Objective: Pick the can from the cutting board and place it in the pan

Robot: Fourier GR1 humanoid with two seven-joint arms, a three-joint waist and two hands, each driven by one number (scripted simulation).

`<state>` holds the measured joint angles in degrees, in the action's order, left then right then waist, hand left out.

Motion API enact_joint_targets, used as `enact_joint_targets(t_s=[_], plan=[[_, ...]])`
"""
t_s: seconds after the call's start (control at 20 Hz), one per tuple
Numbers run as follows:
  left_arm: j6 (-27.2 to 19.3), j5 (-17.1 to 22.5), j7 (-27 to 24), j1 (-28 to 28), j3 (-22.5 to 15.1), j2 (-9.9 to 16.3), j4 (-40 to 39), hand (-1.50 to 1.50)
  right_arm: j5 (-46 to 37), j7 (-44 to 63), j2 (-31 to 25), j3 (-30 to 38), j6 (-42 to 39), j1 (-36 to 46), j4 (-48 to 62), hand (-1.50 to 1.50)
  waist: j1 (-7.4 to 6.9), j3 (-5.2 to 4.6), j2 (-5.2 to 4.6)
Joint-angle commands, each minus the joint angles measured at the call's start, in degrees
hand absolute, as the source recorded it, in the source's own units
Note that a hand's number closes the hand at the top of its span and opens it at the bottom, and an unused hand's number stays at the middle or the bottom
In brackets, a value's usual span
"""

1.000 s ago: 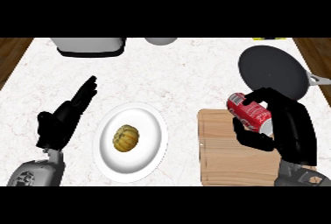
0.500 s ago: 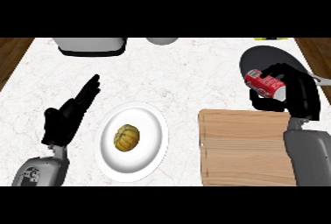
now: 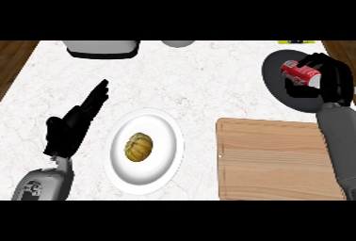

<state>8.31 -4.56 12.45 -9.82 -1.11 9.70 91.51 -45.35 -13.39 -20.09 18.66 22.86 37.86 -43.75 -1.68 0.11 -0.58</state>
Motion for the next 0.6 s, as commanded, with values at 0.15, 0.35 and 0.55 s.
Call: enact_joint_targets(t_s=[0.15, 0.35, 0.55], plan=[[-0.9, -1.4, -0.6, -0.5, -1.9, -2.1, 0.3, 0.00, 1.9, -9.8, -5.6, 5.2, 5.2, 9.9, 20.5, 1.50, -1.55, 0.10, -0.77], [-0.2, -1.4, -1.2, -1.1, -1.1, -1.5, -1.8, 0.00, 3.0, -15.9, -6.6, 6.7, 7.7, 10.3, 25.8, 1.50, -0.96, 0.08, -0.60], [-0.3, -1.1, 0.6, -2.5, -1.1, -1.9, -1.5, 0.00, 3.7, -17.1, -10.5, 8.2, 5.9, 12.1, 29.0, 1.50, -1.69, 0.17, -1.06]])
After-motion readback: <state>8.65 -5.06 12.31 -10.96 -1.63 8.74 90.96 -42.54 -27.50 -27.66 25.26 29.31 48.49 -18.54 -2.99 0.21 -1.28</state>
